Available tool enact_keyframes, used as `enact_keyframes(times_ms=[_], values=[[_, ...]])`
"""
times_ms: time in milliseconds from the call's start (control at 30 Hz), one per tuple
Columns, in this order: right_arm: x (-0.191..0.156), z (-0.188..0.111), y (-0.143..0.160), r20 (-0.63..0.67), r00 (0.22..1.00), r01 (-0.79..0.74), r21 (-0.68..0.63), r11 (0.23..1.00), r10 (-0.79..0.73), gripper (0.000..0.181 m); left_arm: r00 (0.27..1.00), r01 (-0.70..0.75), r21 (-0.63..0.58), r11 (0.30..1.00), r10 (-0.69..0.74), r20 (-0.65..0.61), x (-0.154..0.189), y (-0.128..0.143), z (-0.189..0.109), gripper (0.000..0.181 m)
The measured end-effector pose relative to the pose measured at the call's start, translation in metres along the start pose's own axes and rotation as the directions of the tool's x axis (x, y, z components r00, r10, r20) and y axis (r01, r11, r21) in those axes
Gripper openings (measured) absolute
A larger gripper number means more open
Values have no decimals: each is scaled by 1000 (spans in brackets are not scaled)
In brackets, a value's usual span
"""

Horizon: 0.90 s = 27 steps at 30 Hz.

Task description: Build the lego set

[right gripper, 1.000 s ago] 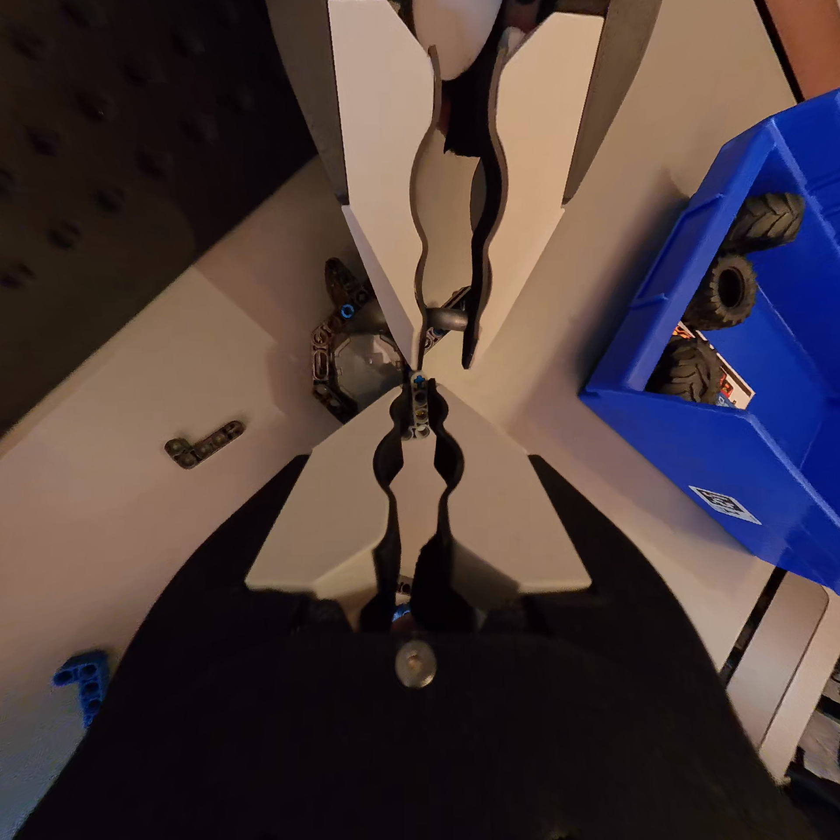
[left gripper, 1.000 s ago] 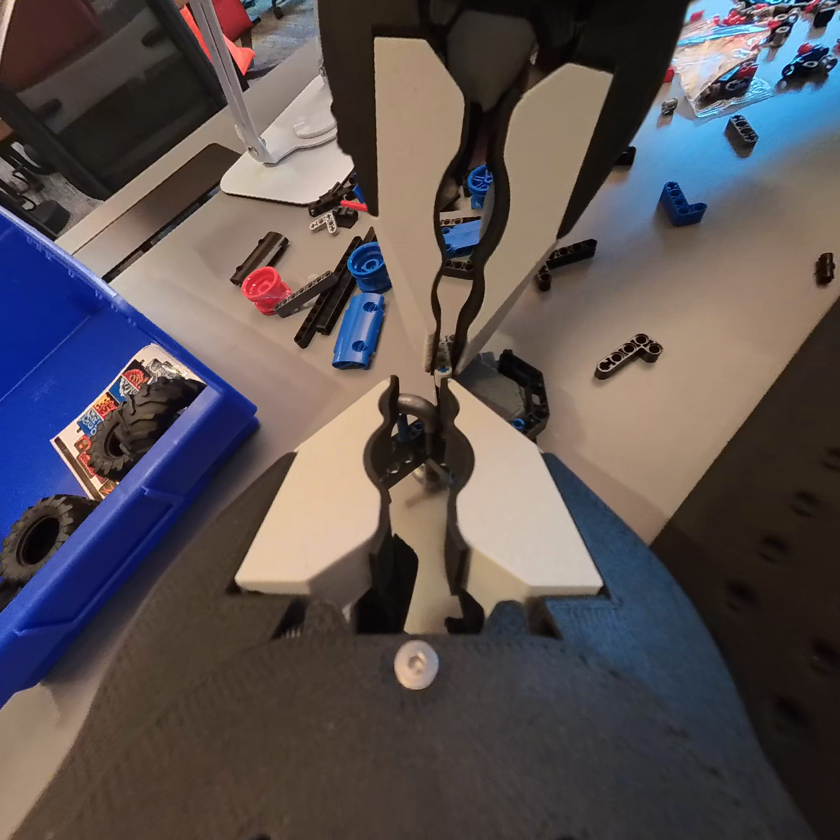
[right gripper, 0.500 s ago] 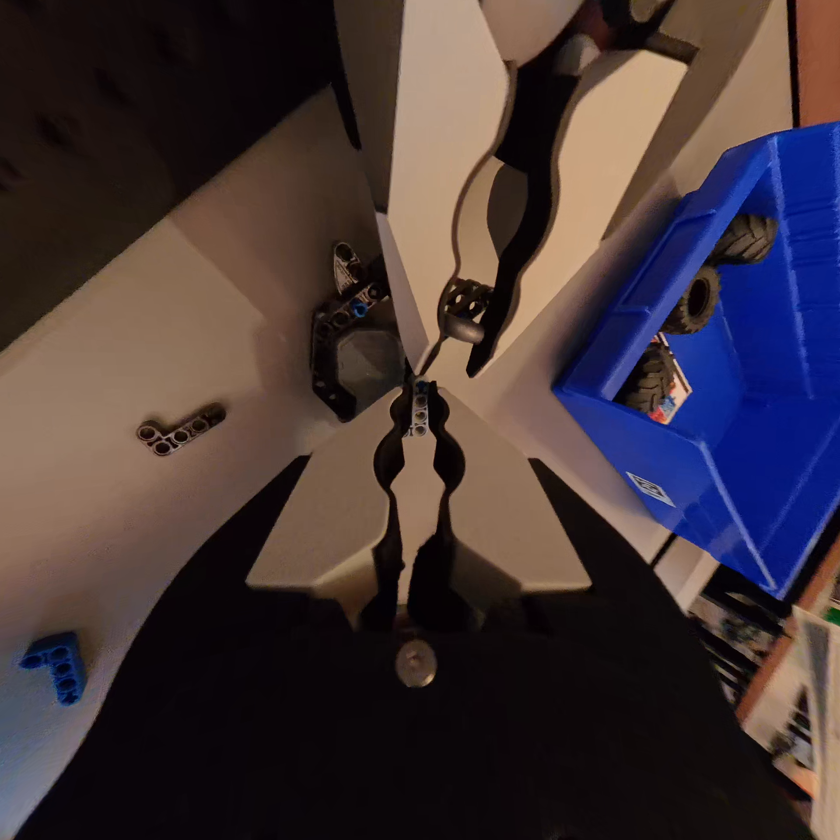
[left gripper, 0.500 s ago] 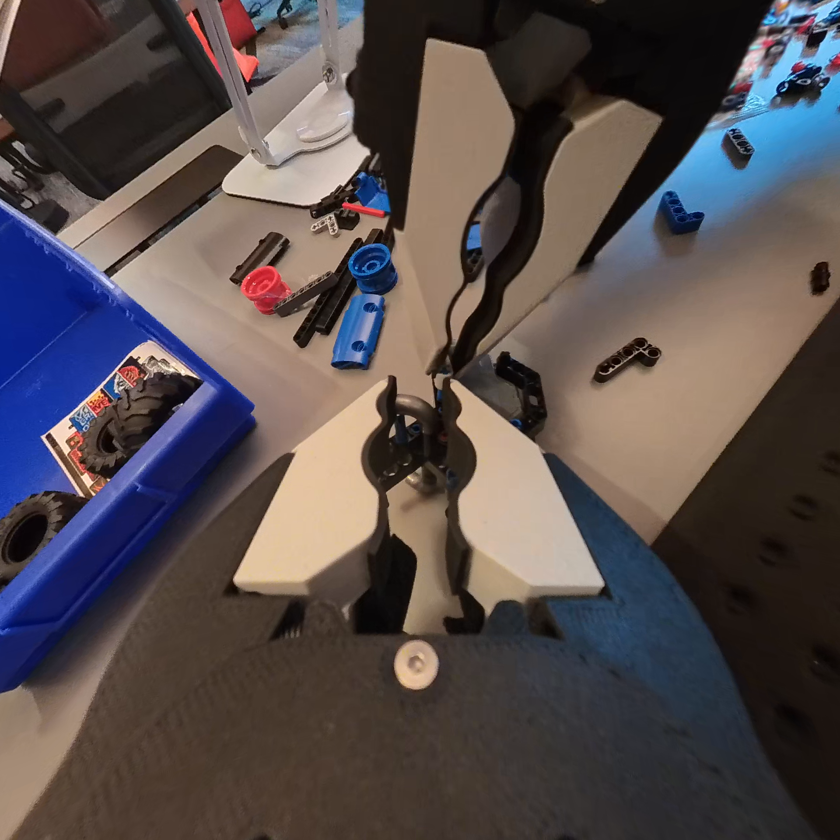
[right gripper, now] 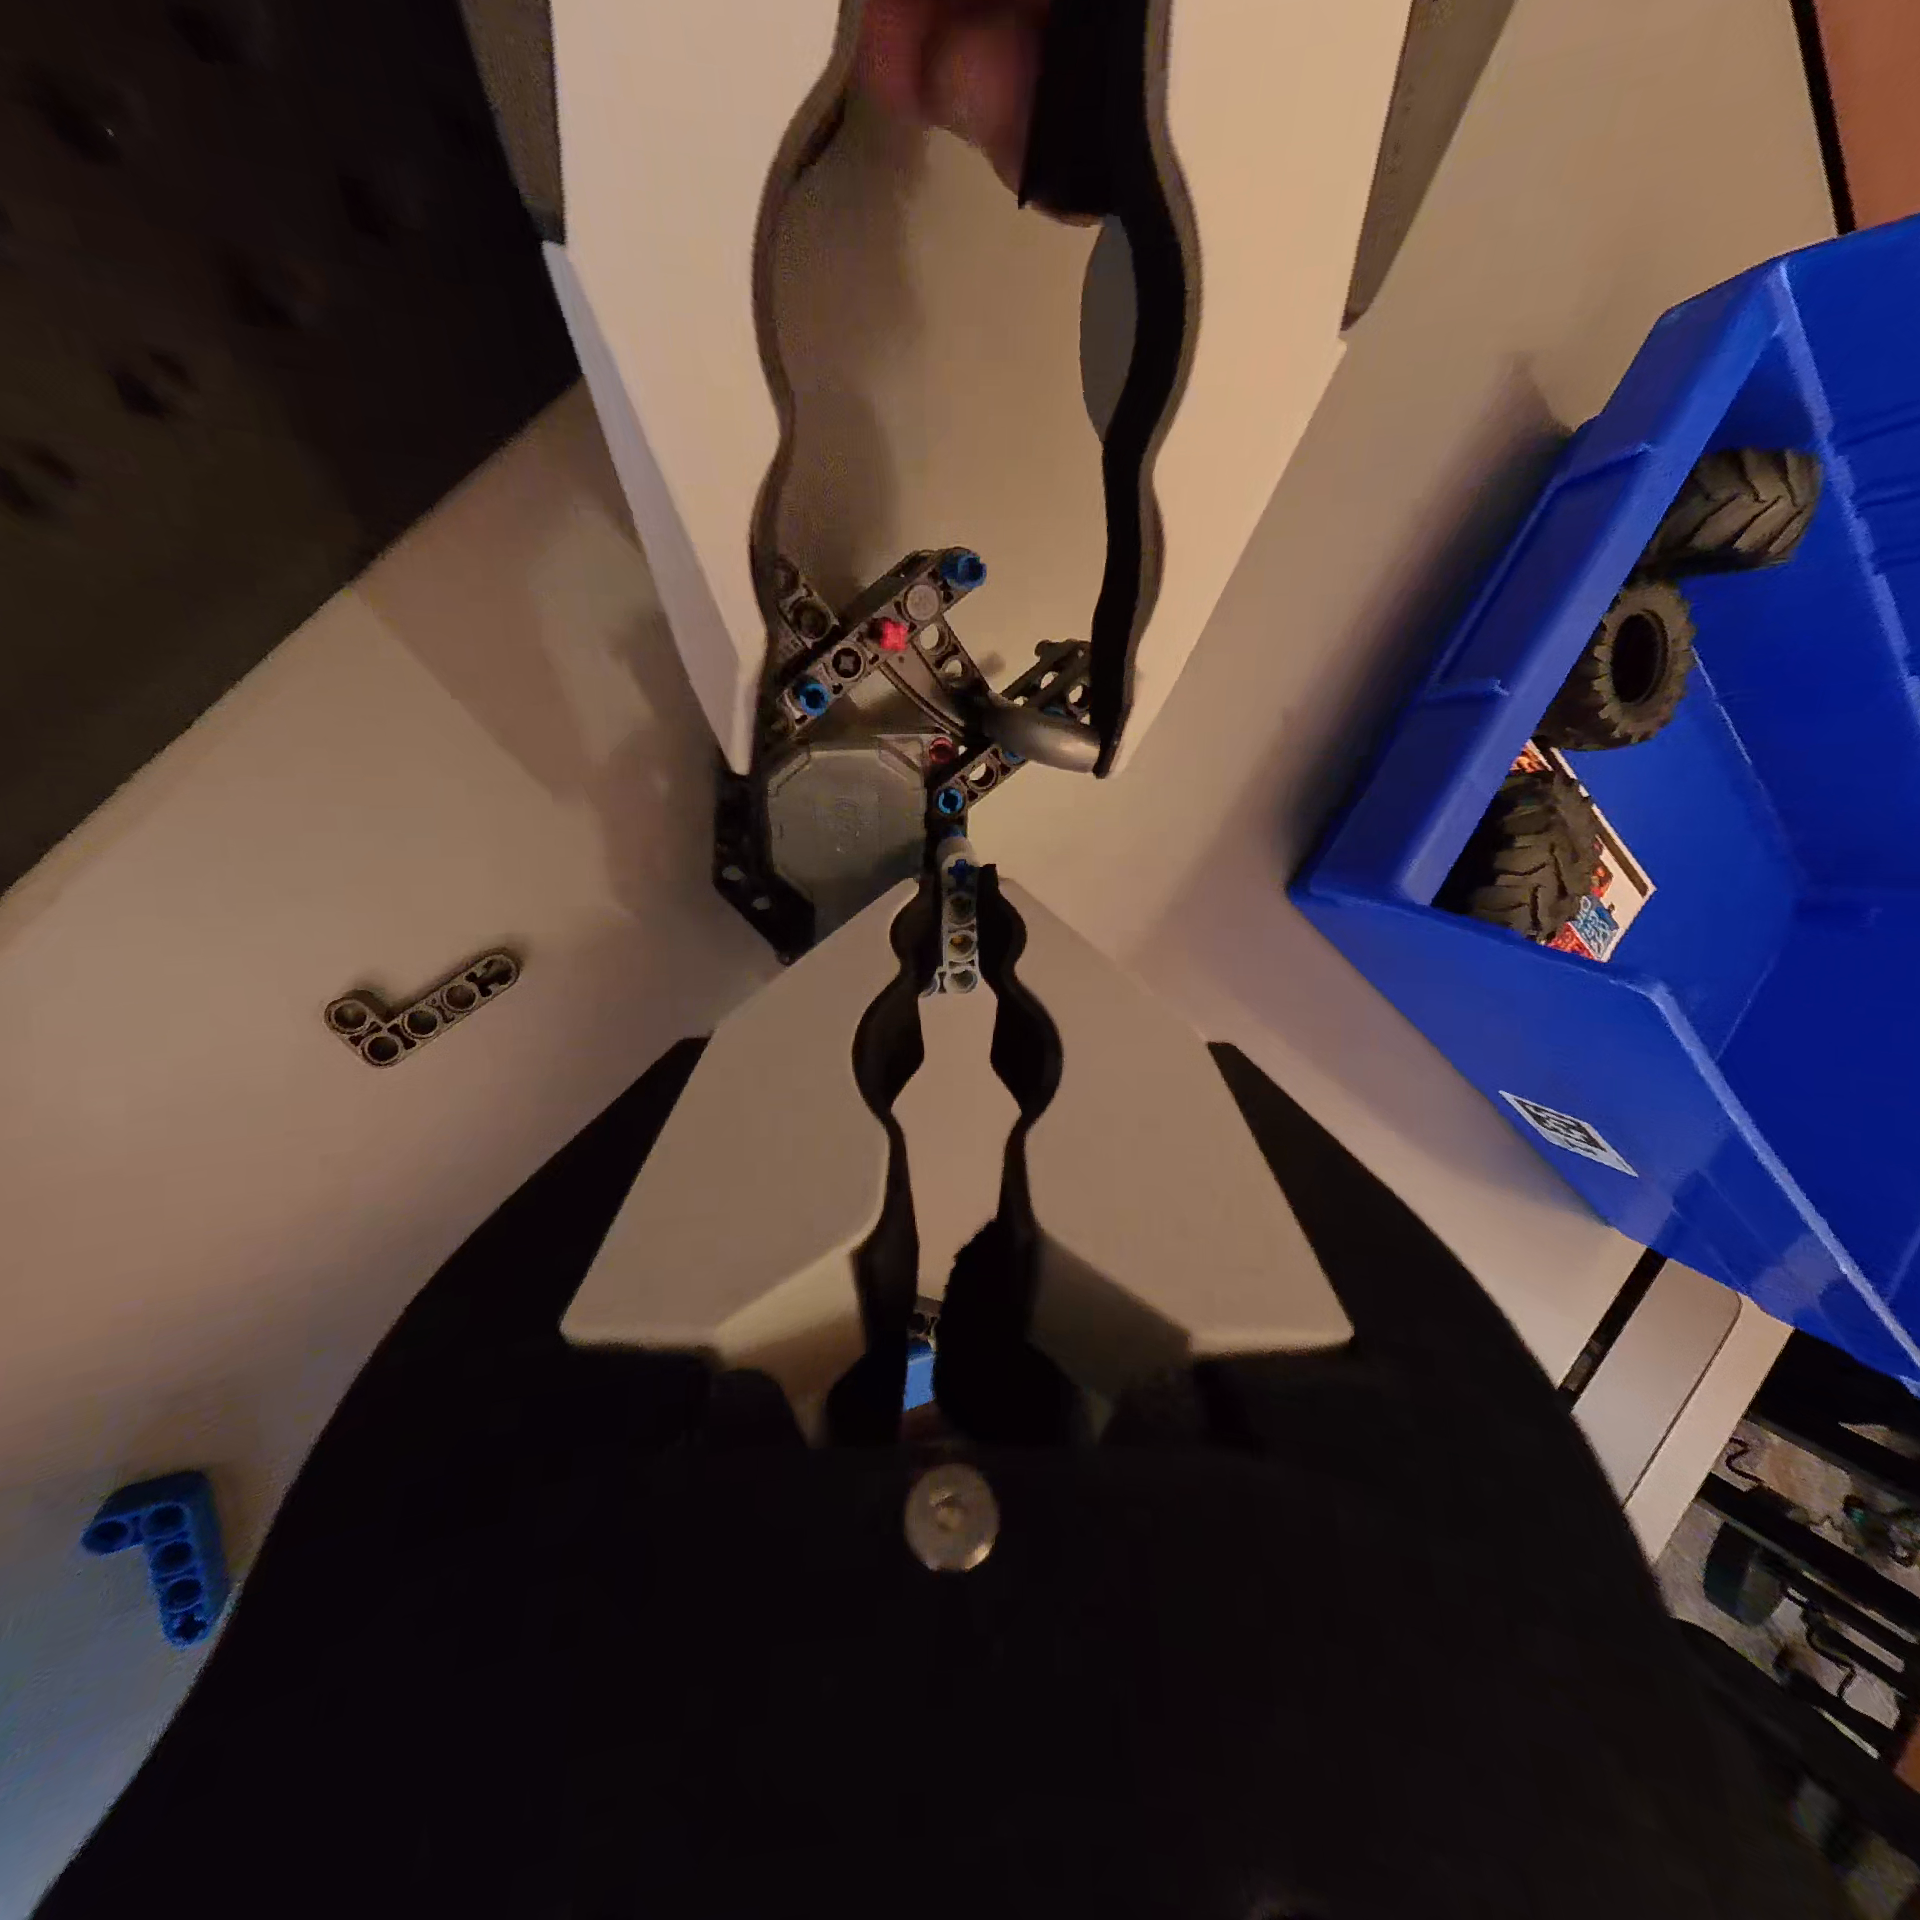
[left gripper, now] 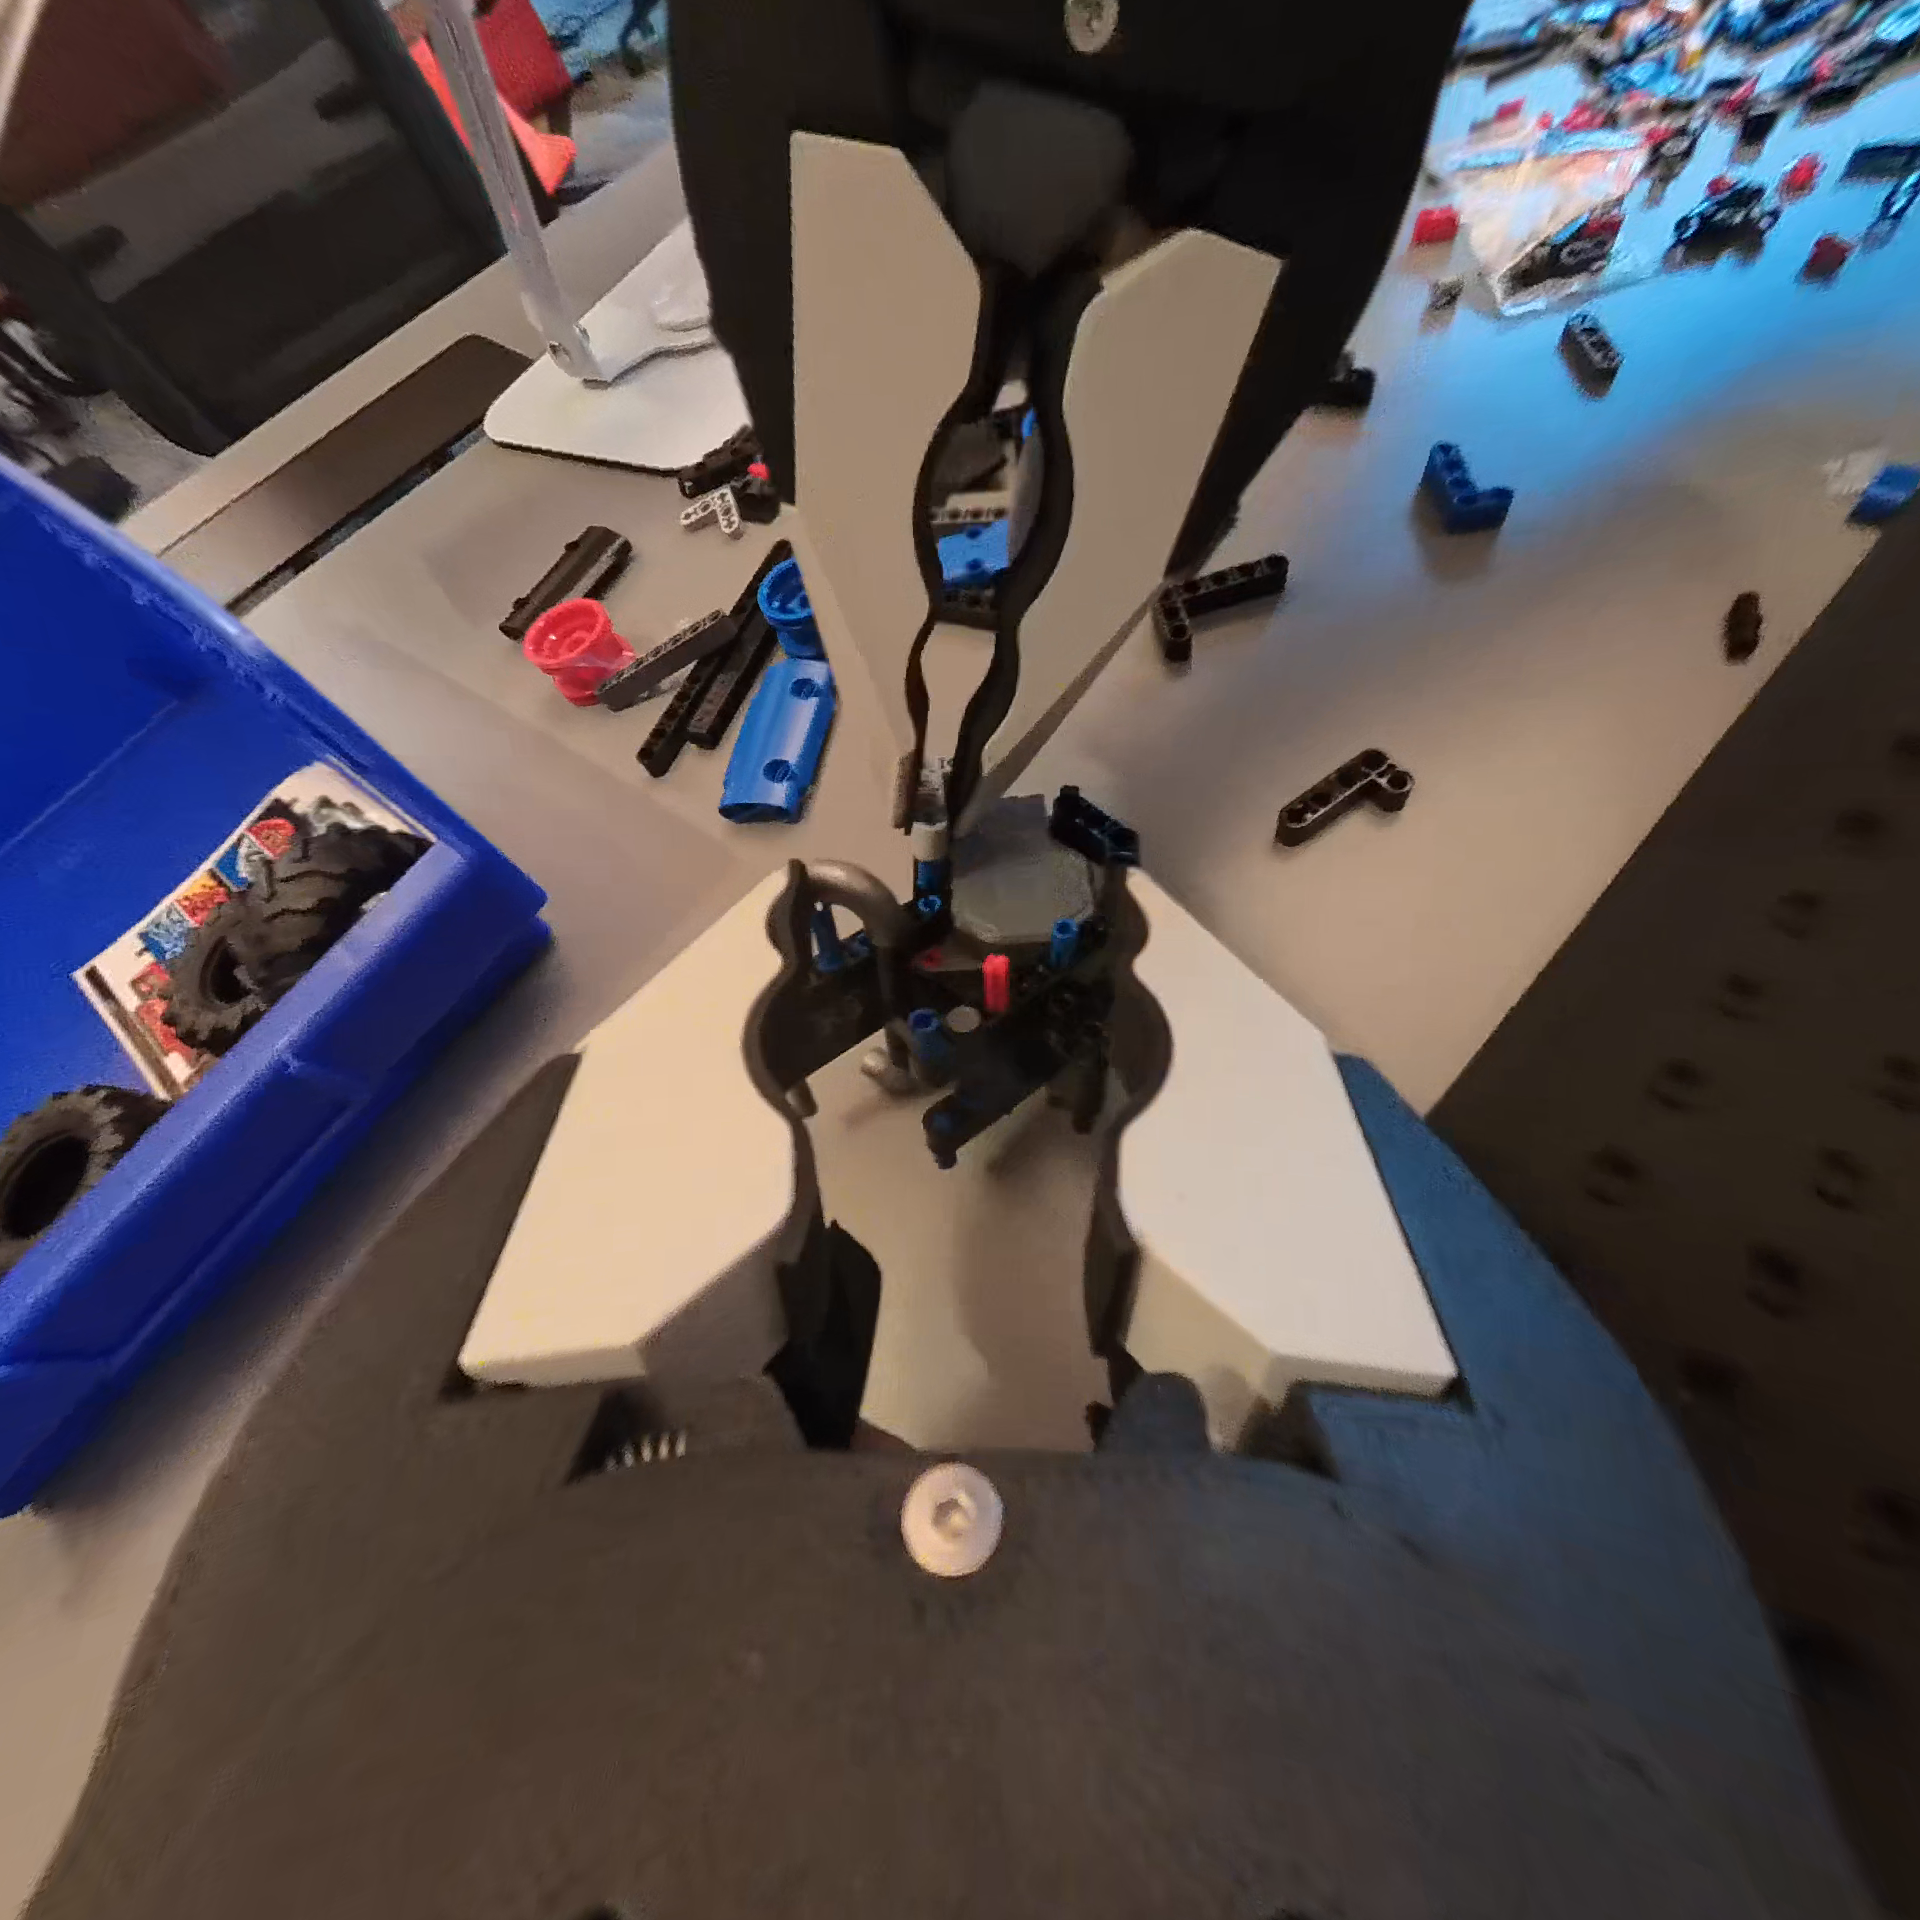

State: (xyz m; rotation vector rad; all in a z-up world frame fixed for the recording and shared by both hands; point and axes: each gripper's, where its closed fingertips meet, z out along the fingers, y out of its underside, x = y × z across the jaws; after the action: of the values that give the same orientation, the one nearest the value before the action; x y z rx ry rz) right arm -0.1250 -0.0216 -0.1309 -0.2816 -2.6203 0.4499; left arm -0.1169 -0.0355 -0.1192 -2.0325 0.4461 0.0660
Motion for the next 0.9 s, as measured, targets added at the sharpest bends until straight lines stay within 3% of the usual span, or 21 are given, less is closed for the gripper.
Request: enact_keyframes(times_ms=[100, 467, 600, 900], values=[[0, 0, 0, -13, 1000, 24, -22, 999, -24, 5, 1000, -2, 15, 1000, 2, 27, -6, 0, 1, 44], [-1, 0, -1, -104, 976, 182, -110, 977, -193, 5, 996, -18, 68, 997, 12, 88, -10, 0, 8, 38], [-1, 0, -1, -111, 980, 159, -77, 984, -167, 5, 987, -11, 57, 998, 2, 163, -22, 0, 9, 18], [-1, 1, -2, -96, 989, 112, -52, 992, -116, 4, 988, 9, 19, 1000, -12, 155, -22, 1, 12, 18]])
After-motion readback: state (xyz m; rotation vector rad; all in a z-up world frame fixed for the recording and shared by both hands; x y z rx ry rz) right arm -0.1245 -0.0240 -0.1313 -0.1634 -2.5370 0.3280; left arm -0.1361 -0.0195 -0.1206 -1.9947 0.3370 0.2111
